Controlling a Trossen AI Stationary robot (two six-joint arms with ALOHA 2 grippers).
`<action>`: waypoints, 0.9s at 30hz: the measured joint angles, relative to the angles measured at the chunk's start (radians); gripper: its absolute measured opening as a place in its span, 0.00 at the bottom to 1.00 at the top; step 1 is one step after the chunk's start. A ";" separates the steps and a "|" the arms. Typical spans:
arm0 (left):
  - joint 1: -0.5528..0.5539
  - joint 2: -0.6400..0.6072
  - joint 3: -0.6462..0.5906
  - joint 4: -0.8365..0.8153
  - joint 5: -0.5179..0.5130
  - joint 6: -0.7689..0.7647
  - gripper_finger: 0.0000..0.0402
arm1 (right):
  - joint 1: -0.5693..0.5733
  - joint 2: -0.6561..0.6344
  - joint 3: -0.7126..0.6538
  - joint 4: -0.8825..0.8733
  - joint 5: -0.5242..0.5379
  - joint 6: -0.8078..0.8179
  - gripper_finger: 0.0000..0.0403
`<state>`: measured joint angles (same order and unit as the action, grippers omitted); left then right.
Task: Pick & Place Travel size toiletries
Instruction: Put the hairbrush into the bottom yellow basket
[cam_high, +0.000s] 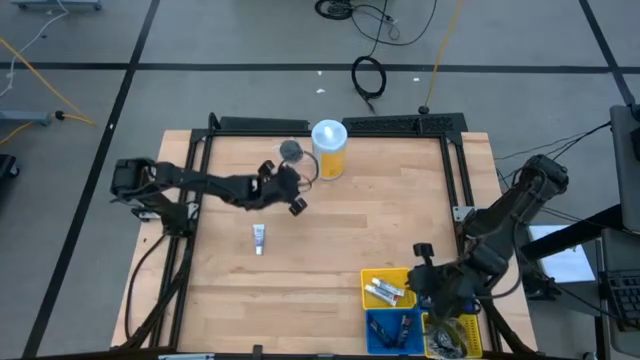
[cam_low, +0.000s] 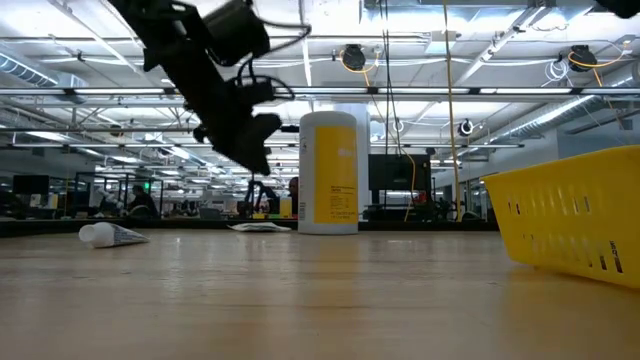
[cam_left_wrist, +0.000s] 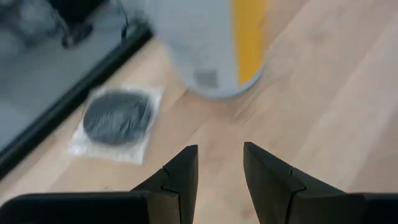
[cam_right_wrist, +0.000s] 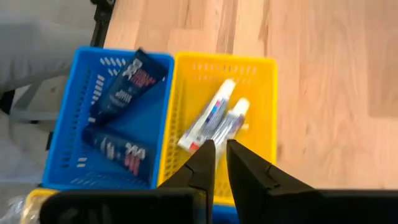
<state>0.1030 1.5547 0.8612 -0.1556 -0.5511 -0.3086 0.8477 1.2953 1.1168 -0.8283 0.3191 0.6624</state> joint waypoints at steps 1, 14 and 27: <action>0.025 0.000 0.000 -0.025 0.028 -0.001 0.32 | -0.013 0.000 0.000 0.013 0.000 -0.027 0.08; 0.247 0.005 0.000 -0.088 0.222 0.125 0.34 | -0.145 0.000 0.000 0.054 -0.005 -0.197 0.09; 0.351 0.016 0.000 -0.074 0.239 0.139 0.61 | -0.161 0.000 0.000 0.054 -0.006 -0.260 0.09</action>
<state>0.4535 1.5710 0.8612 -0.2296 -0.3120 -0.1693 0.6865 1.2953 1.1168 -0.7745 0.3130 0.4026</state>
